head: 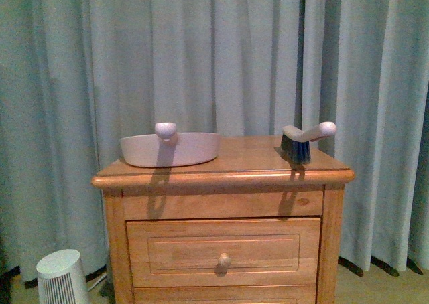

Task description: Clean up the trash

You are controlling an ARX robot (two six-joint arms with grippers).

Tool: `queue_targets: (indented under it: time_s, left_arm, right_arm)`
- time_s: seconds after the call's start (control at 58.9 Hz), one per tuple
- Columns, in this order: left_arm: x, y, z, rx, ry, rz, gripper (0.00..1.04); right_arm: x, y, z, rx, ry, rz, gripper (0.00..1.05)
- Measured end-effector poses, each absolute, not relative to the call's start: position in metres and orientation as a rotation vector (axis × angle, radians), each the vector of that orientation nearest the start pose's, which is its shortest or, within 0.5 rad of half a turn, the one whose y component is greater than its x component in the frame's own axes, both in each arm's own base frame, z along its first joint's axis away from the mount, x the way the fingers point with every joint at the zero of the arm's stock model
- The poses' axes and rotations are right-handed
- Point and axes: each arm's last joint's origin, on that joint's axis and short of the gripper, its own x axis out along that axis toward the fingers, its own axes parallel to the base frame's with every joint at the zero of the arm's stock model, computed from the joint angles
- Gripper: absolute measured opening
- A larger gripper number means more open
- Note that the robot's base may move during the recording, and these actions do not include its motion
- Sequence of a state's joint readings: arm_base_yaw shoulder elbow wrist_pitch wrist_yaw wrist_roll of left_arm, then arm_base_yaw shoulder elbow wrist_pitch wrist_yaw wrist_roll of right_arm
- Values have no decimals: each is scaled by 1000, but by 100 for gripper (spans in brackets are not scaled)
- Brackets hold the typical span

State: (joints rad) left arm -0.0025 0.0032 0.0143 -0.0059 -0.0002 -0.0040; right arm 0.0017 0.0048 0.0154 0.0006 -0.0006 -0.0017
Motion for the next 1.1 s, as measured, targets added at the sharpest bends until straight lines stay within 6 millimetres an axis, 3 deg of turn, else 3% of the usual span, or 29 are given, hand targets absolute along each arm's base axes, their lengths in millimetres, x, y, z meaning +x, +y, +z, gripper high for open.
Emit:
queue_targets:
  time_s: [1.104]
  left_arm:
    - [97,0,168,-4,-5,-2,97]
  right_arm:
    - [97,0,168,-2,-11,3,97]
